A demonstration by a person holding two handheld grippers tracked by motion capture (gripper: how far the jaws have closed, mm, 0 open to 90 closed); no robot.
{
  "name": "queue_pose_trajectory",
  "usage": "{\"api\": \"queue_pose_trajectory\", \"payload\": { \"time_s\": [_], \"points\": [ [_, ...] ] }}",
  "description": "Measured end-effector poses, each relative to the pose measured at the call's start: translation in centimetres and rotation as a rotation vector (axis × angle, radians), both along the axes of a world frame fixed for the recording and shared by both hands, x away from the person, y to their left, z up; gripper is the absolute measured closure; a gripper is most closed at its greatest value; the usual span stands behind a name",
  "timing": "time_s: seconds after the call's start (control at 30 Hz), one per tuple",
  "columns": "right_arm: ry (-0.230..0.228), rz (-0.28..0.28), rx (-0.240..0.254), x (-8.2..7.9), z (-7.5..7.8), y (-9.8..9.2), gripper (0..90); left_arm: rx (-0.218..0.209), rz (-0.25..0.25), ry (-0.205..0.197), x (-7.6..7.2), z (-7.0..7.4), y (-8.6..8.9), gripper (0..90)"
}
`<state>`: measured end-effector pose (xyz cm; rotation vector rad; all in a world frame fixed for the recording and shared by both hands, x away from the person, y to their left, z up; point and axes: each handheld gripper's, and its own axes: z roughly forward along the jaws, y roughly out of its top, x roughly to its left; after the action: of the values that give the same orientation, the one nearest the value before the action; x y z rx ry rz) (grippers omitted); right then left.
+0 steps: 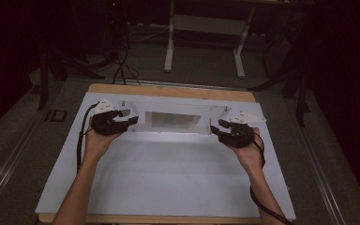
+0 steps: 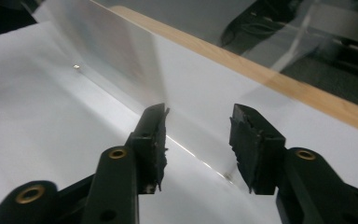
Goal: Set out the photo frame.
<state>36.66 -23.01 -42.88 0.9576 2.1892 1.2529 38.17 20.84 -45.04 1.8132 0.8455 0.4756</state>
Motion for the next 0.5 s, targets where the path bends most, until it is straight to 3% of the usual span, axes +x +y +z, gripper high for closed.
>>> {"api": "queue_pose_trajectory", "payload": {
  "time_s": [0.07, 0.2, 0.33, 0.5],
  "points": [
    [0.018, -0.009, 0.0, 0.4, -0.4, -0.6, 52.7, -0.003, 0.001, 0.004, 0.2, 0.0, 0.0, 48.1],
    [0.034, -0.03, -0.061, 1.3, -1.0, -1.4, 46.5, -0.015, 0.007, 0.01, 0.4, 0.0, 0.1, 47.9],
    [0.014, 0.0, -0.034, 2.2, -1.6, -1.8, 39.8, -0.029, -0.002, 0.016, 0.6, -0.1, 0.2, 47.4],
    [-0.018, 0.032, 0.006, 3.5, -1.9, -1.4, 40.4, -0.037, -0.015, 0.01, 0.8, -0.3, 0.3, 46.6]
  ]
}}
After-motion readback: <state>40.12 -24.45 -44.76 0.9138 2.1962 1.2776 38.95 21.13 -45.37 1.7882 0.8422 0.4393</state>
